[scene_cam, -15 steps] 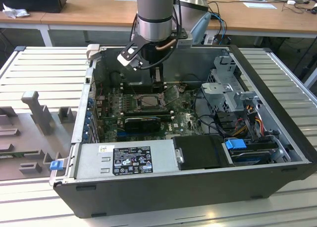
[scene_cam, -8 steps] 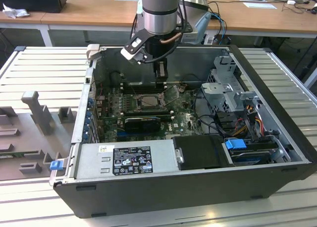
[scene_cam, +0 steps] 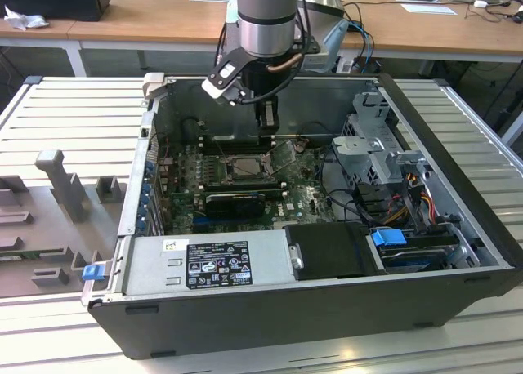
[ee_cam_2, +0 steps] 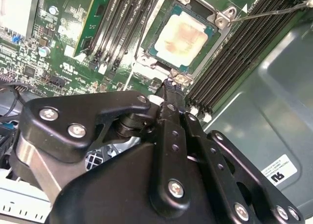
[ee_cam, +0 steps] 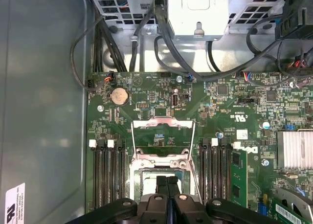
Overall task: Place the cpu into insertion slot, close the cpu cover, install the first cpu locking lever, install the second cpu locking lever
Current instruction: 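Close the cpu cover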
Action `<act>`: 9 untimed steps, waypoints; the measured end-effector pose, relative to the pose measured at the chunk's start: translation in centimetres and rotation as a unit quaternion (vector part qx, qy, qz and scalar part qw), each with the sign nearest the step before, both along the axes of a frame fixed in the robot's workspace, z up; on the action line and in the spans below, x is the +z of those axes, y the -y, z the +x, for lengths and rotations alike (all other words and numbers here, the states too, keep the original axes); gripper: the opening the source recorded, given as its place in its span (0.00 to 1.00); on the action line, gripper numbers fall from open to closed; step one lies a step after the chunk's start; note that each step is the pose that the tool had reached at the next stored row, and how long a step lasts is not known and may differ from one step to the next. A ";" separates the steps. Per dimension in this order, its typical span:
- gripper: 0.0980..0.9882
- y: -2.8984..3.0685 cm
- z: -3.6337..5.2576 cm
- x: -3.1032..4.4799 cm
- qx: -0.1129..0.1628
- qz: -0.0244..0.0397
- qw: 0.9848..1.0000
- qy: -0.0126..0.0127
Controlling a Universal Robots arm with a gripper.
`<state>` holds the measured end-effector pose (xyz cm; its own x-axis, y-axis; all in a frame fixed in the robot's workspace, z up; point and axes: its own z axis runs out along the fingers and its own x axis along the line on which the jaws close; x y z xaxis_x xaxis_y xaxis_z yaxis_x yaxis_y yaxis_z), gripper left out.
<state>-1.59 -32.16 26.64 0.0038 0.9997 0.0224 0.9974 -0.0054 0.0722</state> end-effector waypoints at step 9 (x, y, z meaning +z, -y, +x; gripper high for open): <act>0.01 0.00 0.71 0.00 0.000 0.002 1.000 -0.002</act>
<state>-0.88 -32.16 26.64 0.0038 0.9996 0.0271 0.9976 -0.0057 0.0687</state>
